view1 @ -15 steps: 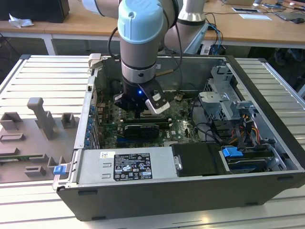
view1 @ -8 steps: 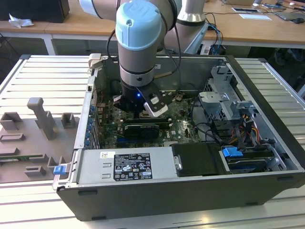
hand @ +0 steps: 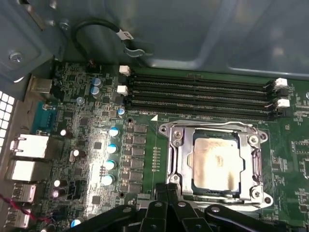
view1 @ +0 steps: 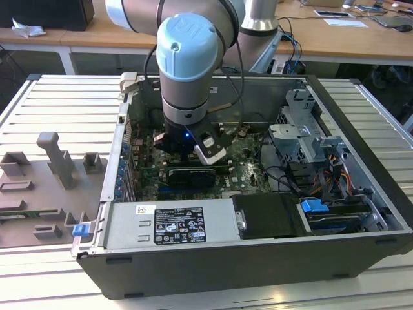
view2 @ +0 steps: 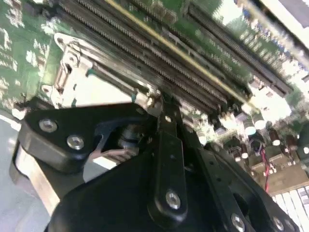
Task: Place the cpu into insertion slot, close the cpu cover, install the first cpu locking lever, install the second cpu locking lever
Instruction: 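Install the second cpu locking lever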
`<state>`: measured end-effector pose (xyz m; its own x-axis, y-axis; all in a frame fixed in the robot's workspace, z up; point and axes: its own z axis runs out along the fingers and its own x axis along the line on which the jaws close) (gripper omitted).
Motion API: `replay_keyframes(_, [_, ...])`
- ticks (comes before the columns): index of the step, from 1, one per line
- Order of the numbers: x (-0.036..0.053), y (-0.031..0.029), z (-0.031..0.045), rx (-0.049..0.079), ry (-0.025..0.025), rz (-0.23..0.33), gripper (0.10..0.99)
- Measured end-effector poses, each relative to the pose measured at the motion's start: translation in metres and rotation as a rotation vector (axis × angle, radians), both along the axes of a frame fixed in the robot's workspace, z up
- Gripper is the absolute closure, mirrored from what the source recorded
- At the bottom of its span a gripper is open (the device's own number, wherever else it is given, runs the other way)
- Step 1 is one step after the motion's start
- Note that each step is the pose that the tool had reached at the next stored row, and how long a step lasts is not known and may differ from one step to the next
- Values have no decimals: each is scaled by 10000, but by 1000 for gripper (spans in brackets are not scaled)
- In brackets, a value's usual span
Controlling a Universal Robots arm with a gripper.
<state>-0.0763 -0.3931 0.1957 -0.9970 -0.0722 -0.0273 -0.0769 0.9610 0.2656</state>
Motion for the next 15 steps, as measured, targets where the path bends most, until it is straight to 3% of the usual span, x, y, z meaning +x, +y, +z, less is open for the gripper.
replay_keyframes(6, [-6,3,15,66,-18,3,980])
replay_keyframes(7, [-7,1,108,53,-11,2,980])
replay_keyframes(9, [-7,1,193,52,-11,2,980])
replay_keyframes(13, [-7,1,269,53,-11,3,980])
replay_keyframes(15, [-7,1,269,54,-12,3,980])
